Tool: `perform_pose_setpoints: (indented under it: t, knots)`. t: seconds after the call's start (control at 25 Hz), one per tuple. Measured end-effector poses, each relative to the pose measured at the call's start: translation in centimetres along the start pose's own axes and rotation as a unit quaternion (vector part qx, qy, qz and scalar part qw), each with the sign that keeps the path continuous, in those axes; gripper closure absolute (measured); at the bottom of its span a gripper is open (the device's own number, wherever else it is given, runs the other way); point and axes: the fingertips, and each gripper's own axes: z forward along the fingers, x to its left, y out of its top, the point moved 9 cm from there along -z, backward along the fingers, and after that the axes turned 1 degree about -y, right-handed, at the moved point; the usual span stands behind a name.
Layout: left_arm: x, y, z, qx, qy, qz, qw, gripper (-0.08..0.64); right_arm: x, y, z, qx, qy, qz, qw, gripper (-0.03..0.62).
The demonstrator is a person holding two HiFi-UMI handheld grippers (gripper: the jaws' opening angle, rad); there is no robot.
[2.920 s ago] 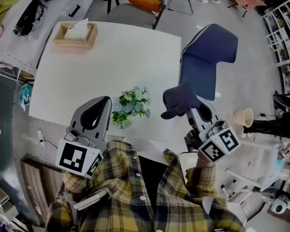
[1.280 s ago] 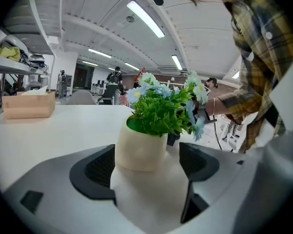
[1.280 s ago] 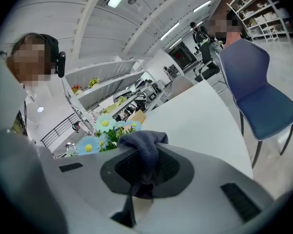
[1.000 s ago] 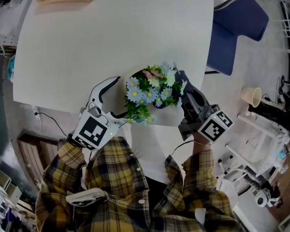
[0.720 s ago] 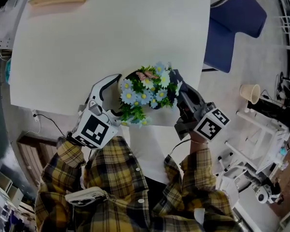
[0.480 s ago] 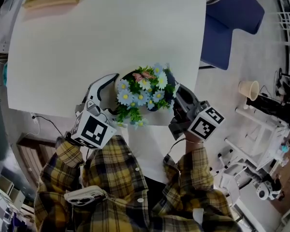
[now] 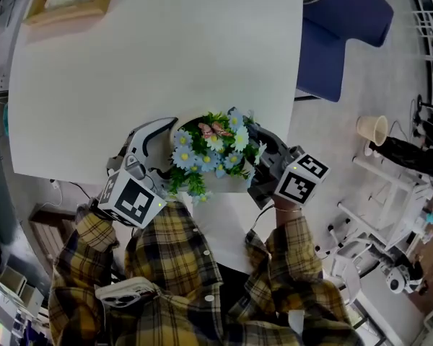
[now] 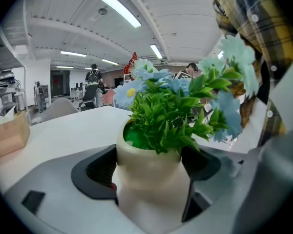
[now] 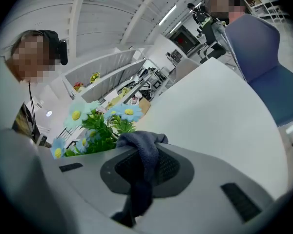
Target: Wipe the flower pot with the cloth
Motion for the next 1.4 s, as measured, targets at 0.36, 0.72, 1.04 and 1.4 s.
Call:
perform_pose_setpoints:
  t: [0.36,0.72,1.04,1.4]
  knots:
    - [1.8,-0.2,0.4,-0.006,-0.078,0.045,0.9959,0.129,-1.6,2.4,3.1,0.07,0.03,-0.028,0.997,0.571]
    - [4.0,2.4,2.3,0.038,-0.203,0.126,0.9703,0.129,-3.2,6.5,6.3,0.193,0.134,-0.073,0.969,0.571]
    - [5.3,3.1,4.4,0.045,-0.273,0.162,0.9472,0.129,-2.0,7.6,11.8,0.305,0.188,-0.146,0.922,0.571]
    - [5.2,1.8,2.7,0.035,-0.176,0.08,0.9806,0.127,-2.1,7.9,11.2,0.28,0.178,-0.149,0.932,0.571]
